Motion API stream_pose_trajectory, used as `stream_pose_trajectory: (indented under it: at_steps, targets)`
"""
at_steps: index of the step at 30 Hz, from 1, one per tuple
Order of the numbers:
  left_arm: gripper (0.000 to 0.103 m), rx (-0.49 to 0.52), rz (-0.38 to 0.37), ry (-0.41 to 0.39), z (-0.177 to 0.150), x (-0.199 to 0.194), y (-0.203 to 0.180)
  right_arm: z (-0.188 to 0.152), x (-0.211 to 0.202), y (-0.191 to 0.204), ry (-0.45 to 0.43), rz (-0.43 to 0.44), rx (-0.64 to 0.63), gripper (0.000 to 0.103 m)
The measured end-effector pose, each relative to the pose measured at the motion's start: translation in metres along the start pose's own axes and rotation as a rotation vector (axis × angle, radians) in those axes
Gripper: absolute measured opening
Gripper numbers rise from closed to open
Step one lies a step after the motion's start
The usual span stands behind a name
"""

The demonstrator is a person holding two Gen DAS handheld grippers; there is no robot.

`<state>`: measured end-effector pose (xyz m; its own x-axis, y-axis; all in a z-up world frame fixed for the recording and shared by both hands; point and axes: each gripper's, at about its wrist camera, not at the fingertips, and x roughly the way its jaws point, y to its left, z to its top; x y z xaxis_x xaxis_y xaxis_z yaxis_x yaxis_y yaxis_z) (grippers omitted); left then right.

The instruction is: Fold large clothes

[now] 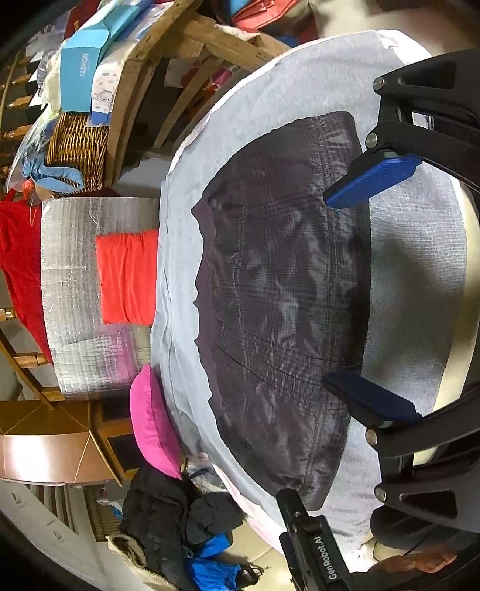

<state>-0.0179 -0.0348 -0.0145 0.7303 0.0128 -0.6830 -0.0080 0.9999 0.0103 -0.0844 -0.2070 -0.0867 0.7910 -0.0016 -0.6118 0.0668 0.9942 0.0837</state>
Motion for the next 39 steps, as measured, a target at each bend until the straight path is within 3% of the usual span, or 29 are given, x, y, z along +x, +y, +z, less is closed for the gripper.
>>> stream_pose_trajectory:
  at_steps: [29, 39]
  targets:
    - [0.093, -0.019, -0.022, 0.026, 0.004, 0.002, -0.001, 0.008, -0.002, 0.006, -0.015, -0.022, -0.025, 0.092]
    - [0.094, -0.008, -0.035, -0.001, 0.008, 0.001, -0.005, 0.014, 0.003, 0.004, -0.010, -0.033, -0.020, 0.092]
